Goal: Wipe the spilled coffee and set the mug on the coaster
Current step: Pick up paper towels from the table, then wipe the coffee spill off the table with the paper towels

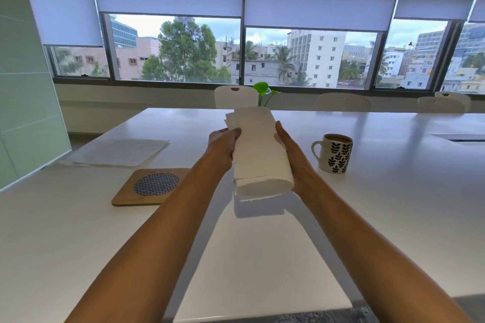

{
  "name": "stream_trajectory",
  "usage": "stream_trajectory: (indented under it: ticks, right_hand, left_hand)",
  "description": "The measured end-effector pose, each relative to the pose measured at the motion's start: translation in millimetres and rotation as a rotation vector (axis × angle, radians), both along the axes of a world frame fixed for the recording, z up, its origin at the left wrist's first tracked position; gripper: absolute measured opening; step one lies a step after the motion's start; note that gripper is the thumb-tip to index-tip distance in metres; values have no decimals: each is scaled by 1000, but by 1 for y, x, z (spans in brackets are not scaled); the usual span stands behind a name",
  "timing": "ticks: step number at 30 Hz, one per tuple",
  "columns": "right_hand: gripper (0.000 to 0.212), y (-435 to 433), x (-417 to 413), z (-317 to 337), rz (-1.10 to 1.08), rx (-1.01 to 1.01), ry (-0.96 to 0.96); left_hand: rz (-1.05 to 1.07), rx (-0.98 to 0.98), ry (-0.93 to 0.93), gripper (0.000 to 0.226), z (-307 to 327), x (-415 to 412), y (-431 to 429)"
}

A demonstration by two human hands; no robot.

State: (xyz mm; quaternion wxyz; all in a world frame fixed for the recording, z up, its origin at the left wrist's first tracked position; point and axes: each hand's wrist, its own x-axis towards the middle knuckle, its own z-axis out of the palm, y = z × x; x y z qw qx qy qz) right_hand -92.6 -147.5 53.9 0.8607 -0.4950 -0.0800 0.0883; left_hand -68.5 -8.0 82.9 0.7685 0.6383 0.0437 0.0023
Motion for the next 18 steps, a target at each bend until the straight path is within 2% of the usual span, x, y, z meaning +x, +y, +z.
stream_trajectory:
  ticks: [3, 5, 10, 12, 14, 15, 18]
  right_hand:
    - [33, 10, 2, -4, -69, 74, -20]
    - [33, 12, 5, -8, -136, 89, -56]
    - [49, -6, 9, -3, -271, 50, -135]
    - [55, -17, 12, 7, -393, -19, -147]
    - [56, -29, 15, 16, -528, -175, -201]
    - [58, -35, 18, 20, -606, -321, -235]
    - [58, -51, 28, 18, -795, -916, -352]
  left_hand:
    - [58, 78, -42, 37, -8, 3, -8]
    - [77, 83, -57, 37, -13, 5, -11]
    - [63, 129, -109, 33, -29, 18, -5]
    - [109, 260, -194, 31, -38, 22, 2]
    - [177, 483, -266, 30, -47, 27, 9]
    - [205, 599, -285, 29, -51, 29, 13]
    - [237, 896, -331, 29, -66, 35, 24]
